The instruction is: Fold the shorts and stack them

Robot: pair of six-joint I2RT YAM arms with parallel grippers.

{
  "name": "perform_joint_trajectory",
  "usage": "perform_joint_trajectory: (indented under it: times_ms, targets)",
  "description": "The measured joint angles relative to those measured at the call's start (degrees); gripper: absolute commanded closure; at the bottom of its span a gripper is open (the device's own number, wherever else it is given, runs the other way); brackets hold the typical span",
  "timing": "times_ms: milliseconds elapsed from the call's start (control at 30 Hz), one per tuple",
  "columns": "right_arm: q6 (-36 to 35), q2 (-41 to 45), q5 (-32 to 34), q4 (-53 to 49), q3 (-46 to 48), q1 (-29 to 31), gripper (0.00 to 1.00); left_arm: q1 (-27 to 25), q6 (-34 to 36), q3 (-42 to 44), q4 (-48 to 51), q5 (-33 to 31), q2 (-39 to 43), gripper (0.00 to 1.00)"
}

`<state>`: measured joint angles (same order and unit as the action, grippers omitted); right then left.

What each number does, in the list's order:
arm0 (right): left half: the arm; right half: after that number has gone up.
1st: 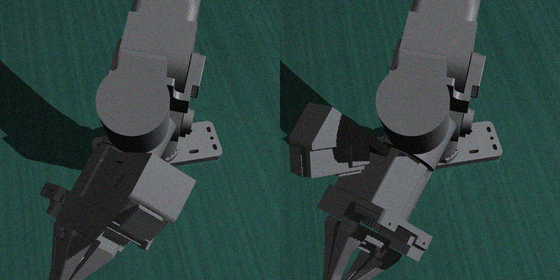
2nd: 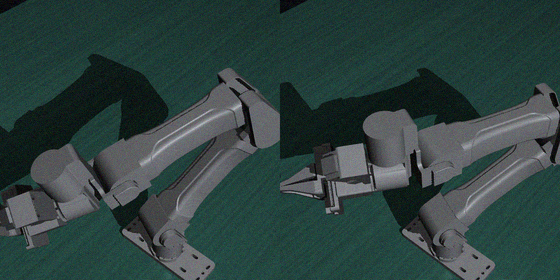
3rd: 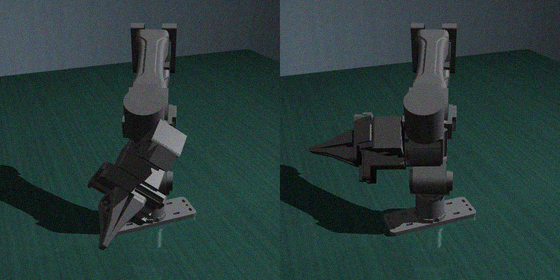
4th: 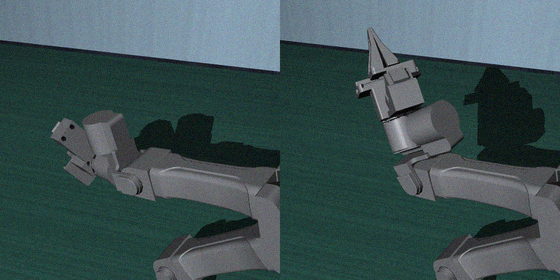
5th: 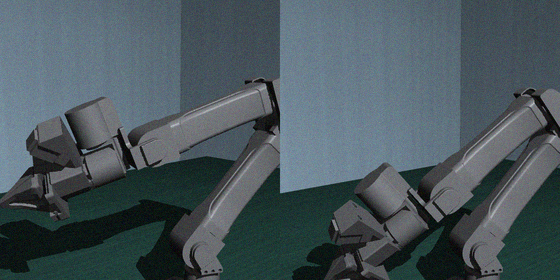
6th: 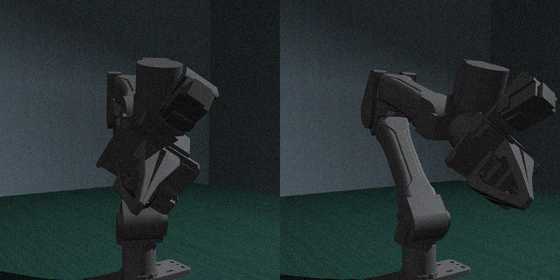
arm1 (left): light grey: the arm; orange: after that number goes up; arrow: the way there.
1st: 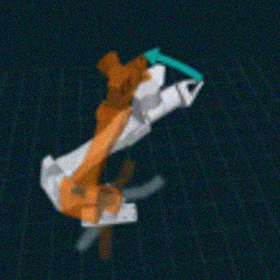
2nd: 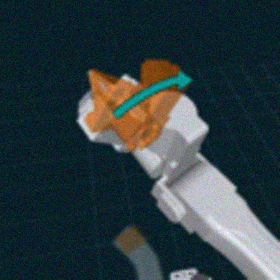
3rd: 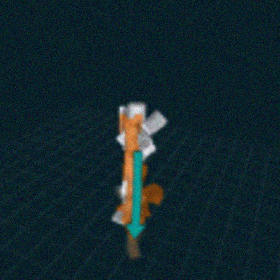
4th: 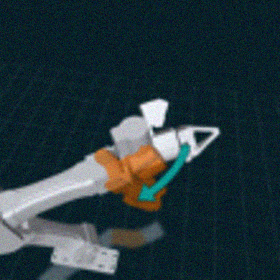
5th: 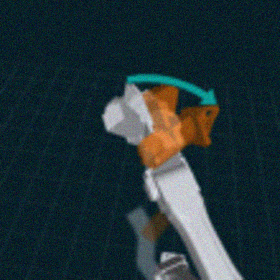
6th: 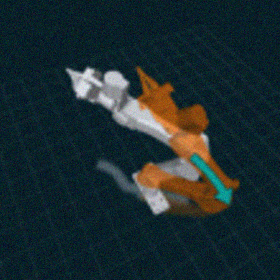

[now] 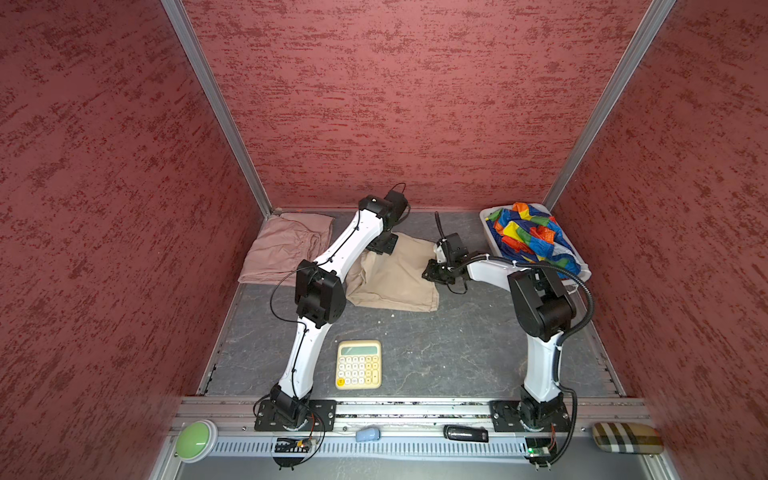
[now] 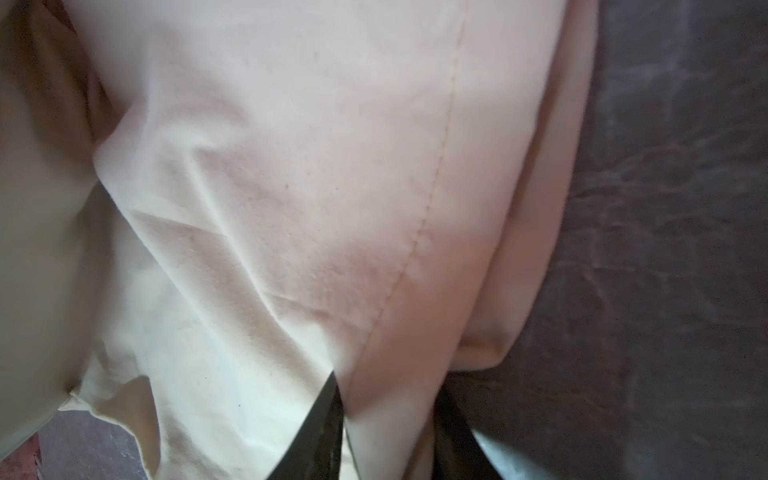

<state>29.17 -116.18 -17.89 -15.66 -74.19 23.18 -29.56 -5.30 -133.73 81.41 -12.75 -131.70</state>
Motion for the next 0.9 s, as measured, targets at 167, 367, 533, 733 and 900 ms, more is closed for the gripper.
perform_joint_trajectory:
  times_ms: [167, 367, 533, 733, 900]
  targets:
    - [0.0, 0.0, -0.4, 0.4, 0.2, 0.0, 0.65, -0.2, -2.8, -0.2, -0.5, 4.7, -3.2, 1.0]
    - [0.0, 0.0, -1.0, 1.2, 0.5, 0.0, 0.66, 0.1, -7.5, 2.6, -6.5, 12.9, -2.9, 1.0]
    - [0.1, 0.0, -1.4, 1.5, 0.5, 0.0, 0.65, 0.1, -11.5, 6.9, -12.8, 19.3, -1.8, 0.96]
    - [0.4, 0.2, -2.7, 2.5, 0.5, 0.0, 0.35, 0.4, -14.3, 10.7, -19.2, 24.4, -1.2, 0.08]
    - [0.0, 3.1, -2.9, 0.9, 1.6, 0.0, 0.02, 2.5, -17.7, 20.0, -27.6, 29.1, 6.3, 0.01]
